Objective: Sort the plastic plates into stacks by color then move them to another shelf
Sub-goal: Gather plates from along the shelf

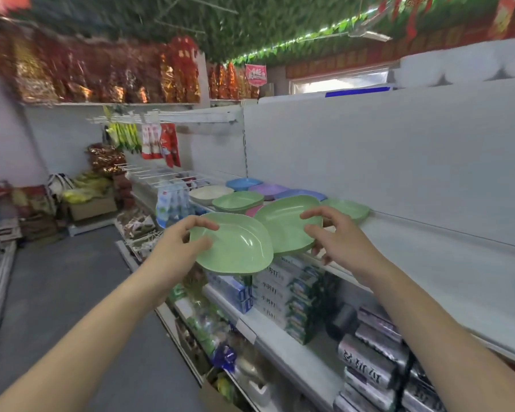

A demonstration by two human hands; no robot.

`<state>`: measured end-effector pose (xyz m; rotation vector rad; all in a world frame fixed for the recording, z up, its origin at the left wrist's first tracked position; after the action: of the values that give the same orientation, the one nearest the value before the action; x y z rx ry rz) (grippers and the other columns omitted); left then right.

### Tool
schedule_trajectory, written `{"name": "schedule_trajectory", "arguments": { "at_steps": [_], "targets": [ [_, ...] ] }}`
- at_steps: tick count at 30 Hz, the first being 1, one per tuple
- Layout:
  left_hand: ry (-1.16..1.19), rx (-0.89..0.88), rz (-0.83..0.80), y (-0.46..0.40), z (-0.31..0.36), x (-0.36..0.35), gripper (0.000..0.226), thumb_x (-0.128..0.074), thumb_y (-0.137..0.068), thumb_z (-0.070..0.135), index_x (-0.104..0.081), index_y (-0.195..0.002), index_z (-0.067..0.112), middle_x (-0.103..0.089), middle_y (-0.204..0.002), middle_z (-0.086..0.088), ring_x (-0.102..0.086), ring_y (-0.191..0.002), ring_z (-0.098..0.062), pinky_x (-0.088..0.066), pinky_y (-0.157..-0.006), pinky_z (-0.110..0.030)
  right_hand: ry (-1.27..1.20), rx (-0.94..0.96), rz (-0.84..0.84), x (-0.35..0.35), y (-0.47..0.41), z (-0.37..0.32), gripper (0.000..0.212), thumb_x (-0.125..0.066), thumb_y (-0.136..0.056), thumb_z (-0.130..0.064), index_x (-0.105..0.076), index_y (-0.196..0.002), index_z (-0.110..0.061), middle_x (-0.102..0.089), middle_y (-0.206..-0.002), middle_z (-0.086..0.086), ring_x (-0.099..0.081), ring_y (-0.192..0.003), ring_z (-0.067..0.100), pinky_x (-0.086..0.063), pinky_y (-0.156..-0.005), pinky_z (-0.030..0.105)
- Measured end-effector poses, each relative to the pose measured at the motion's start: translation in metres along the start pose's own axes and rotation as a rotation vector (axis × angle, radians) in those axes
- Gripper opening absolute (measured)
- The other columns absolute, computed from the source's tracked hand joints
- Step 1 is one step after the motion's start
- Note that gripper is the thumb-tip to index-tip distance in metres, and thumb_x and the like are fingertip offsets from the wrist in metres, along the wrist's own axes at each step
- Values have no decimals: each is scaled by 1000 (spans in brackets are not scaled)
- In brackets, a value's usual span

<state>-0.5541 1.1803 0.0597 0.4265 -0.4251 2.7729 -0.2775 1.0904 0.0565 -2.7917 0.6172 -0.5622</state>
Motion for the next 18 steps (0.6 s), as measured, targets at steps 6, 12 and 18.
{"name": "schedule_trajectory", "arguments": {
  "at_steps": [6, 12, 18],
  "targets": [
    [-41, -11, 54, -80, -15, 21, 26, -61, -97, 16, -70, -103, 40, -64, -125, -9, -62, -74, -30, -52, -61, -38, 43, 8, 66, -13, -82, 5, 17, -64, -96, -17, -68, -109, -26, -54, -87, -1, -57, -58, 17, -52, -52, 29],
    [3, -37, 85, -159, -42, 43, 28, -61, -97, 12, -72, -101, 37, -63, -117, -7, -59, -68, -28, -51, -51, -34, 138, 31, 157, -32, -142, 12, 16, -66, -86, -28, -66, -98, -38, -55, -81, 2, -68, -75, 37, -55, -68, 44],
    [75, -27, 28, -252, -92, 74, 25, -60, -99, 13, -73, -102, 35, -64, -122, -8, -64, -102, -49, -59, -65, -45, 224, -35, 242, -67, -198, 18, 18, -64, -93, -23, -64, -110, -30, -59, -79, 4, -73, -70, 36, -59, -69, 50]
  ]
}}
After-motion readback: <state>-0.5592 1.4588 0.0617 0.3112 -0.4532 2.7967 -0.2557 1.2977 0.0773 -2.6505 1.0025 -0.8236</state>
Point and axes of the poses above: each hand's wrist, its own y-axis away from the middle knuckle, its own x-axis out of the back of the hand, z = x × y, the point moved 6 cm from there along -y, towards the middle knuckle
